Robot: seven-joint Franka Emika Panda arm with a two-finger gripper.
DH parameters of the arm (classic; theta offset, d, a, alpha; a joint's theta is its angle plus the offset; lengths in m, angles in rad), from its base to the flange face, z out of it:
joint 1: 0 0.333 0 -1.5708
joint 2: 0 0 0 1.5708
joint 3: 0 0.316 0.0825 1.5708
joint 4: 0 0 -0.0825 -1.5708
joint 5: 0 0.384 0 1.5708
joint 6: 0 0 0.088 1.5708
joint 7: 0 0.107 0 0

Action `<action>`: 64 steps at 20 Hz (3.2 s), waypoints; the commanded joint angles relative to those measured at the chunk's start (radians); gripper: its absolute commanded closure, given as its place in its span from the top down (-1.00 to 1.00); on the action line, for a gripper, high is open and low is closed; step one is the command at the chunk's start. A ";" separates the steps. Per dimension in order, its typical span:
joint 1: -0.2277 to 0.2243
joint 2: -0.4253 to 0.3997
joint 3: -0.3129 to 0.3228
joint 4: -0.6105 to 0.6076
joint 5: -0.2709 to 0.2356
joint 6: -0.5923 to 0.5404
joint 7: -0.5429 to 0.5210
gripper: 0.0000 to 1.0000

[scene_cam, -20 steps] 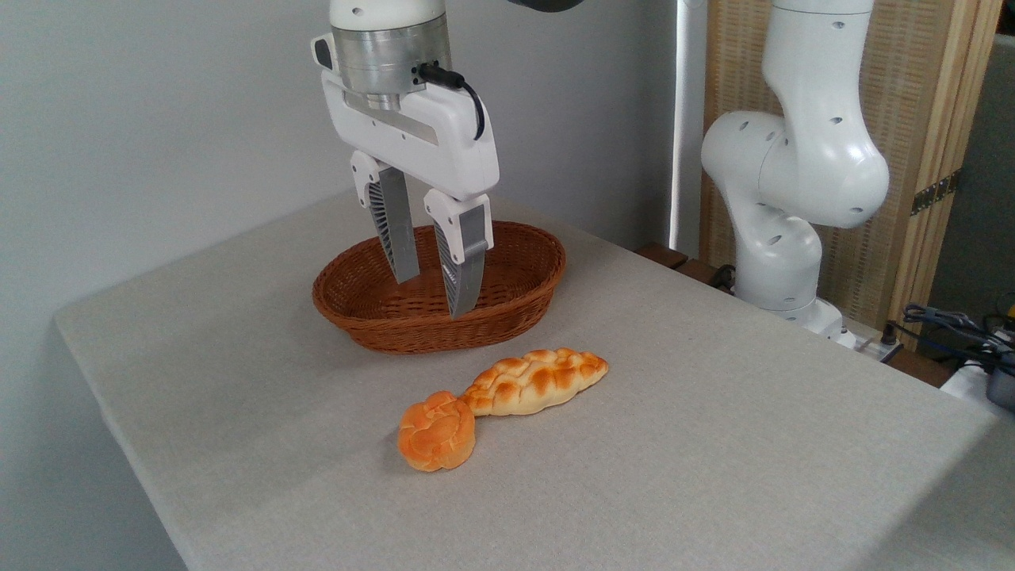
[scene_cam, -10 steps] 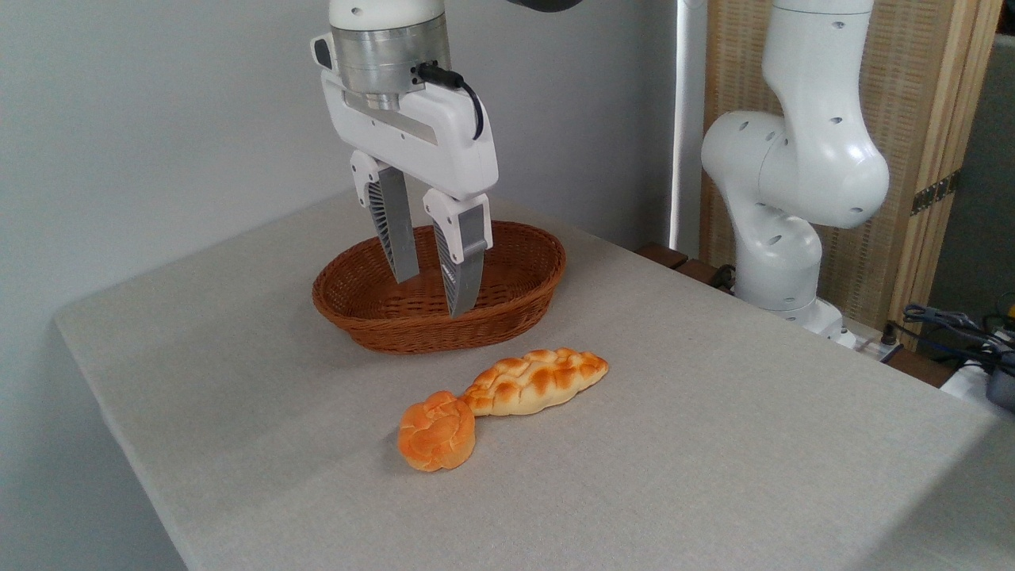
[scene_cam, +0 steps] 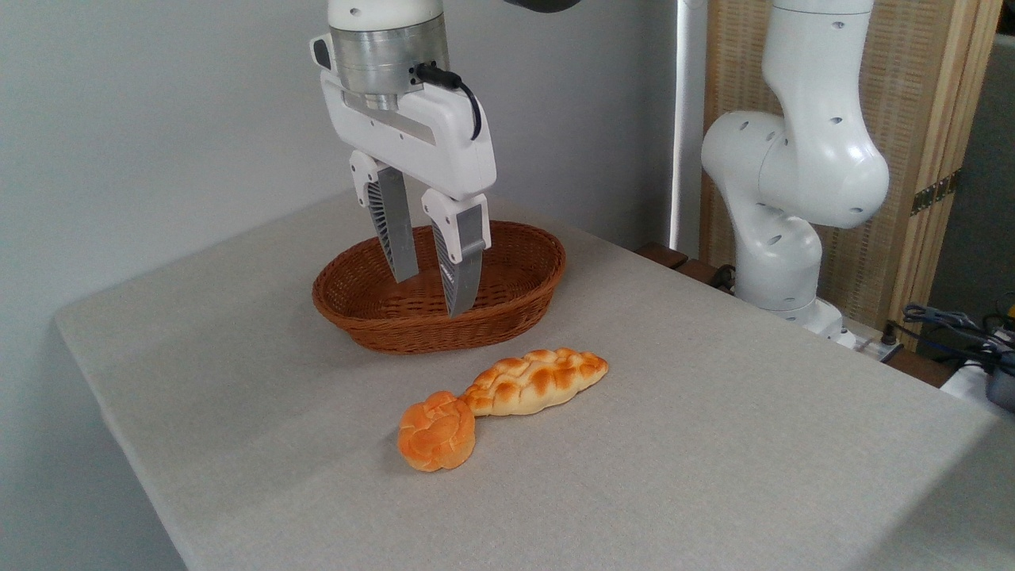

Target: Put bread into the basket

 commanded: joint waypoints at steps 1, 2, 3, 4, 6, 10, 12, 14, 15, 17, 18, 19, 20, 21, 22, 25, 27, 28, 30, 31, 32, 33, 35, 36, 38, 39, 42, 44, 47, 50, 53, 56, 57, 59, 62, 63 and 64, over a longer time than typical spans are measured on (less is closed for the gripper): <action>-0.008 0.009 0.002 0.006 -0.007 -0.011 0.018 1.00; -0.010 0.009 0.002 0.002 -0.007 -0.011 0.018 1.00; -0.010 0.009 0.002 -0.009 -0.007 0.000 0.018 1.00; -0.010 0.013 0.002 -0.024 -0.007 0.014 0.024 1.00; -0.010 0.013 0.007 -0.060 -0.006 0.070 0.036 1.00; -0.008 0.041 0.012 -0.127 -0.001 0.198 0.038 1.00; -0.005 0.076 0.012 -0.147 -0.001 0.245 0.053 1.00; -0.005 0.105 0.012 -0.147 -0.001 0.274 0.056 1.00; -0.005 0.122 0.012 -0.147 -0.001 0.284 0.056 1.00; -0.005 0.142 0.012 -0.147 -0.001 0.293 0.056 1.00; -0.005 0.151 0.012 -0.147 -0.001 0.302 0.056 1.00; -0.005 0.160 0.012 -0.147 -0.001 0.311 0.058 1.00; -0.006 0.173 0.012 -0.147 -0.001 0.317 0.059 1.00; -0.006 0.177 0.012 -0.147 -0.001 0.318 0.061 1.00; -0.006 0.179 0.010 -0.147 -0.001 0.318 0.061 1.00; -0.006 0.193 0.009 -0.150 -0.001 0.318 0.061 1.00; -0.006 0.206 0.009 -0.150 0.000 0.318 0.061 1.00; -0.006 0.210 0.009 -0.150 0.003 0.318 0.061 1.00; -0.006 0.217 0.009 -0.150 0.017 0.318 0.061 1.00; -0.006 0.222 0.009 -0.150 0.023 0.318 0.061 1.00; -0.006 0.225 0.009 -0.150 0.032 0.318 0.061 1.00; -0.006 0.228 0.007 -0.150 0.043 0.318 0.061 1.00; -0.006 0.228 0.004 -0.150 0.043 0.318 0.059 0.51; -0.006 0.228 0.002 -0.149 0.043 0.318 0.059 0.08; -0.008 0.228 0.002 -0.150 0.043 0.318 0.059 -0.16; -0.008 0.228 0.002 -0.150 0.043 0.318 0.059 -0.16; -0.008 0.228 0.002 -0.149 0.043 0.318 0.061 -0.12; -0.008 0.230 0.002 -0.150 0.043 0.316 0.061 -0.12; -0.010 0.228 0.001 -0.150 0.043 0.314 0.060 -0.12; -0.010 0.217 -0.001 -0.144 0.042 0.314 0.058 -0.12; -0.010 0.185 -0.002 -0.124 0.028 0.314 0.055 -0.10; -0.011 0.151 -0.039 -0.110 0.007 0.307 0.035 -0.10; -0.011 0.138 -0.053 -0.112 -0.013 0.304 0.012 -0.10; -0.013 0.115 -0.097 -0.112 -0.038 0.299 -0.041 -0.10; -0.013 0.098 -0.169 -0.110 -0.073 0.267 -0.085 -0.09; -0.013 0.096 -0.191 -0.112 -0.095 0.255 -0.097 -0.07; -0.013 0.087 -0.215 -0.112 -0.109 0.244 -0.112 -0.07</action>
